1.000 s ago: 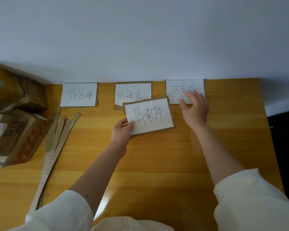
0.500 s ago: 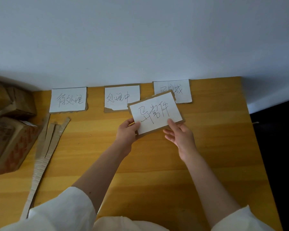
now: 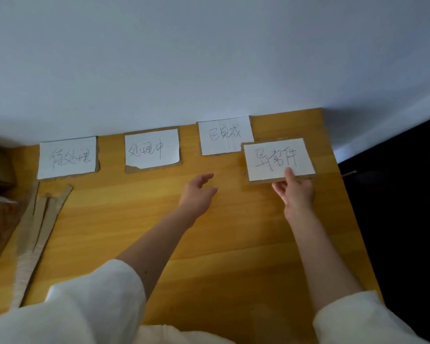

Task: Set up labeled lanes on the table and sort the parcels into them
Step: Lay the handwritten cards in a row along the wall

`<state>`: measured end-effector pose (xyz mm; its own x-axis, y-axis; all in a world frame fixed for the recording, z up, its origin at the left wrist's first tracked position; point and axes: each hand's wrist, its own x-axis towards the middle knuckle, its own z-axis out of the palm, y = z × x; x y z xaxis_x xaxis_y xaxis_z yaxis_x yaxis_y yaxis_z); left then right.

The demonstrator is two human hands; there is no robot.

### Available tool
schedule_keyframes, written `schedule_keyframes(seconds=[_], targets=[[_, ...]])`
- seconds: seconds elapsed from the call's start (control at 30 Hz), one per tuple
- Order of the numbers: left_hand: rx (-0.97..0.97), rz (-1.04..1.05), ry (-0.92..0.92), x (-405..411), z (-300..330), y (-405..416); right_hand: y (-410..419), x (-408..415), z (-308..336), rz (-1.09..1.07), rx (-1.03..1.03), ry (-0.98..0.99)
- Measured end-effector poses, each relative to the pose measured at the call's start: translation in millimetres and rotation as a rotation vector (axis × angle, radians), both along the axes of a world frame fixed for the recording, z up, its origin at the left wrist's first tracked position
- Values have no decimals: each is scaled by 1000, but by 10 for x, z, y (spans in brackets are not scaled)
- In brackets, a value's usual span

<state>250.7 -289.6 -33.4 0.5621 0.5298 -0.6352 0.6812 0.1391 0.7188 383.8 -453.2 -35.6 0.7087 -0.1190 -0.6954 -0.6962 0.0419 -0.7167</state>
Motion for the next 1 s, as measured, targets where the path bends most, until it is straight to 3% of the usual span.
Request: schedule_keyframes(seconds=[0.23,0.37,0.5,0.57,0.73,1.0], targets=[[278,-368,189,112,-126,-17,-298,355,-84,-97,-148,-64],[310,-421,249,152,-150,-63,-316,467,-173,-56,-227,-76],[352,-422,267,170,-182,-85,-260,468,-277,21,-596,-141],[374,-429,277,182,-193,-91,-216,413,-318,129,-766,-244],[422,-457,341,246,-205,-102,-130,328,-488,579,-920,-448],[499,-509,411,286,-247,-60,39,650,-545,660,-998,-463]])
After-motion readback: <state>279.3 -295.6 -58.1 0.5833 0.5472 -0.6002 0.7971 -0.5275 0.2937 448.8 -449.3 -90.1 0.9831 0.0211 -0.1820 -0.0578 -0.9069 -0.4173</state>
